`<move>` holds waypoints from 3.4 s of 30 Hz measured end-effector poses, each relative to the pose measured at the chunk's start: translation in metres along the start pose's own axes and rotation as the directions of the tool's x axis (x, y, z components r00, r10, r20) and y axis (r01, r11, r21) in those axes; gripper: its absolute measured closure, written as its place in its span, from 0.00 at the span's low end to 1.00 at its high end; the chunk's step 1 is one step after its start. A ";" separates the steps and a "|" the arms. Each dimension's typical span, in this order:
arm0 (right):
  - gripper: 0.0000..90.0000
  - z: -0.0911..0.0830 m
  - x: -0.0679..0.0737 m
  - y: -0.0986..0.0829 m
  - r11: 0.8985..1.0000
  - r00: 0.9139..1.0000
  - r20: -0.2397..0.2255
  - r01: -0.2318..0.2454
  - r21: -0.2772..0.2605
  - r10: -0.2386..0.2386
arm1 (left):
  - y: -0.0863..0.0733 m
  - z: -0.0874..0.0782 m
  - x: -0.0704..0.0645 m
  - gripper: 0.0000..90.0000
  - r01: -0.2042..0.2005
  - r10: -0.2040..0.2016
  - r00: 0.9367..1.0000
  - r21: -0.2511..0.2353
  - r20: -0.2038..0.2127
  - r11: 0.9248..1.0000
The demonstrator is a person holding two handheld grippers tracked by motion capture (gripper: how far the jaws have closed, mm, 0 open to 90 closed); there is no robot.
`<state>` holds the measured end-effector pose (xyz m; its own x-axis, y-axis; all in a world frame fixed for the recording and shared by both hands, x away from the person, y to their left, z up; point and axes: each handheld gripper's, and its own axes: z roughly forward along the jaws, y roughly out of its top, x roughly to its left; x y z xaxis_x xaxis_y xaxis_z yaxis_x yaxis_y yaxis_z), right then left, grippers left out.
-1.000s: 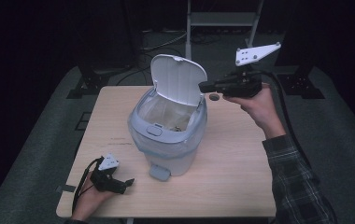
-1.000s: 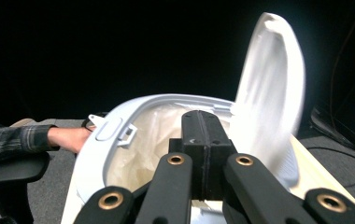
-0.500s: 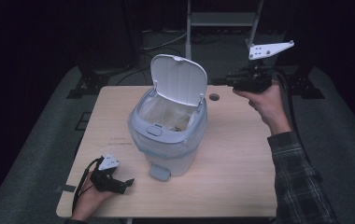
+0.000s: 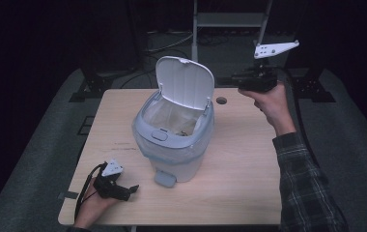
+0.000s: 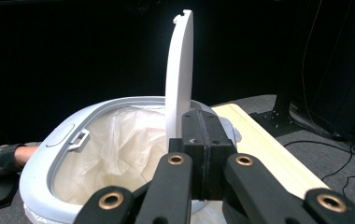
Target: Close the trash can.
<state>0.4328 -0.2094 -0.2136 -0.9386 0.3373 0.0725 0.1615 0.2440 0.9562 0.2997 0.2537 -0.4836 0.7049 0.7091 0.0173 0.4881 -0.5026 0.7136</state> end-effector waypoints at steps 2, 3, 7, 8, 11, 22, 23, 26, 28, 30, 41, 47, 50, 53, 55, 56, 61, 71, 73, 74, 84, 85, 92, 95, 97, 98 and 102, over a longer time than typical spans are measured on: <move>1.00 0.002 -0.001 0.000 1.000 1.000 -0.004 -0.005 0.001 0.005 | 0.000 0.000 0.000 0.00 0.000 0.000 1.000 0.000 0.000 1.000; 1.00 0.003 -0.001 0.000 1.000 1.000 -0.006 -0.006 0.002 0.006 | 0.000 0.000 0.000 0.00 -0.001 0.001 1.000 0.001 0.000 1.000; 1.00 0.006 -0.001 0.001 1.000 1.000 -0.018 -0.004 0.007 0.004 | 0.000 0.000 0.000 0.00 0.000 0.000 1.000 0.001 0.000 1.000; 1.00 0.006 -0.001 0.001 1.000 1.000 -0.018 -0.004 0.007 0.004 | 0.000 0.000 0.000 0.00 0.000 0.000 1.000 0.001 0.000 1.000; 1.00 0.008 0.000 0.003 1.000 1.000 -0.030 -0.002 0.001 0.002 | 0.000 0.000 0.000 0.00 0.000 0.000 1.000 0.000 0.000 1.000; 1.00 0.011 0.006 0.009 1.000 0.997 -0.083 0.004 -0.006 -0.004 | 0.000 0.000 0.000 0.00 0.000 0.000 1.000 0.000 0.000 1.000; 1.00 0.011 0.007 0.010 1.000 0.996 -0.087 0.006 -0.006 -0.006 | 0.000 0.000 0.000 0.00 0.000 0.000 1.000 0.001 0.000 1.000; 1.00 0.014 0.011 0.011 1.000 0.995 -0.099 0.011 -0.001 -0.011 | 0.000 0.000 0.000 0.00 0.000 0.000 1.000 0.001 0.000 1.000; 1.00 0.015 0.012 0.011 1.000 0.994 -0.106 0.012 0.002 -0.012 | 0.000 0.000 0.000 0.00 0.000 0.000 1.000 0.000 0.000 1.000; 1.00 0.019 0.017 0.013 1.000 0.993 -0.113 0.026 0.012 -0.024 | 0.000 0.000 0.000 0.00 -0.001 0.001 1.000 0.001 0.000 1.000; 1.00 0.033 0.030 0.013 0.999 0.987 -0.159 0.042 0.026 -0.037 | 0.000 0.000 0.000 0.00 0.000 0.000 1.000 0.001 0.000 1.000; 1.00 0.040 0.036 0.015 0.998 0.983 -0.179 0.057 0.034 -0.050 | 0.000 0.000 0.000 0.00 0.000 0.000 1.000 0.001 0.000 1.000; 1.00 0.044 0.040 0.017 0.997 0.980 -0.188 0.067 0.039 -0.058 | 0.000 0.000 0.000 0.00 -0.001 0.001 1.000 0.001 0.001 1.000; 1.00 0.048 0.044 0.019 0.996 0.978 -0.200 0.073 0.044 -0.063 | 0.000 0.000 0.000 0.00 0.000 0.000 1.000 0.001 0.000 1.000; 1.00 0.050 0.045 0.019 0.996 0.977 -0.205 0.074 0.043 -0.064 | 0.000 0.000 0.000 0.00 0.000 0.000 1.000 0.001 0.000 1.000; 1.00 0.051 0.046 0.019 0.996 0.975 -0.212 0.074 0.043 -0.063 | 0.000 0.000 0.000 0.00 0.000 0.000 1.000 0.001 0.001 1.000; 1.00 0.059 0.051 0.023 0.994 0.969 -0.235 0.095 0.052 -0.080 | 0.000 0.000 0.000 0.00 0.000 0.000 1.000 0.001 0.000 1.000; 1.00 0.076 0.058 0.025 0.993 0.954 -0.290 0.101 0.054 -0.081 | 0.000 0.000 0.000 0.00 -0.001 0.001 1.000 0.001 0.001 1.000; 1.00 0.080 0.059 0.025 0.993 0.952 -0.296 0.101 0.059 -0.080 | 0.000 0.000 0.000 0.00 0.000 0.000 1.000 0.001 0.001 1.000; 1.00 0.080 0.059 0.025 0.993 0.952 -0.296 0.101 0.059 -0.080 | 0.000 0.000 0.000 0.00 0.000 0.000 1.000 0.001 0.001 1.000; 1.00 0.096 0.066 0.021 0.991 0.941 -0.329 0.109 0.076 -0.078 | 0.000 0.000 0.000 0.00 0.000 0.000 1.000 0.000 -0.001 1.000; 1.00 0.097 0.067 0.020 0.991 0.940 -0.332 0.108 0.080 -0.076 | 0.000 0.000 0.000 0.00 0.000 0.000 1.000 0.000 0.000 1.000; 1.00 0.106 0.072 0.014 0.988 0.934 -0.350 0.118 0.102 -0.076 | 0.000 0.000 0.000 0.00 0.000 0.000 1.000 0.000 0.000 1.000; 1.00 0.109 0.074 0.012 0.987 0.932 -0.354 0.122 0.109 -0.076 | 0.000 0.000 0.000 0.00 -0.001 0.001 1.000 0.000 0.000 1.000; 1.00 0.111 0.075 0.010 0.986 0.931 -0.357 0.123 0.116 -0.075 | 0.000 0.000 0.000 0.00 0.000 0.000 1.000 0.001 0.000 1.000; 1.00 0.112 0.075 0.009 0.985 0.931 -0.357 0.125 0.120 -0.075 | 0.000 0.000 0.000 0.00 0.000 0.000 1.000 0.000 0.000 1.000; 1.00 0.115 0.078 0.007 0.980 0.933 -0.351 0.139 0.142 -0.082 | 0.000 0.000 0.000 0.00 0.000 0.000 1.000 0.000 0.000 1.000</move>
<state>0.3956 -0.0771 -0.2340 -0.9957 -0.0245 0.0891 0.0709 0.4152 0.9070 0.2996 0.2537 -0.4835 0.7048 0.7091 0.0175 0.4882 -0.5029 0.7132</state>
